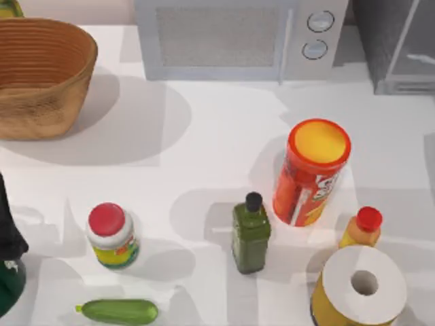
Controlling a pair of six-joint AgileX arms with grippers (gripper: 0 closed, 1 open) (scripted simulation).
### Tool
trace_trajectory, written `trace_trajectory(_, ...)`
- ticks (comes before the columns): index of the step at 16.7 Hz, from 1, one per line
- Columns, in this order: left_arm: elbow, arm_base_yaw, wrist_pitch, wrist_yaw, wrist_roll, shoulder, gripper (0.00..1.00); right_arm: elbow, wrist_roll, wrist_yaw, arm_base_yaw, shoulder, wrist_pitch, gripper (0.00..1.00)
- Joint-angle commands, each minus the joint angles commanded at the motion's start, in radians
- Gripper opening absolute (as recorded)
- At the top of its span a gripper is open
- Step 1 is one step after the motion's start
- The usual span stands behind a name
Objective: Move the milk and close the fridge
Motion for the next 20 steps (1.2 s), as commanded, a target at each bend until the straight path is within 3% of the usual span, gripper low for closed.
trace_trajectory(8,0.000,0.000,0.000,0.000,0.000,0.000,1.00,-0.368,0.026,0.058,0.001,-0.429,0.067,1.00)
trace_trajectory(20,0.000,0.000,0.000,0.000,0.000,0.000,1.00,-1.352,0.095,0.087,0.099,-1.678,0.294,1.00)
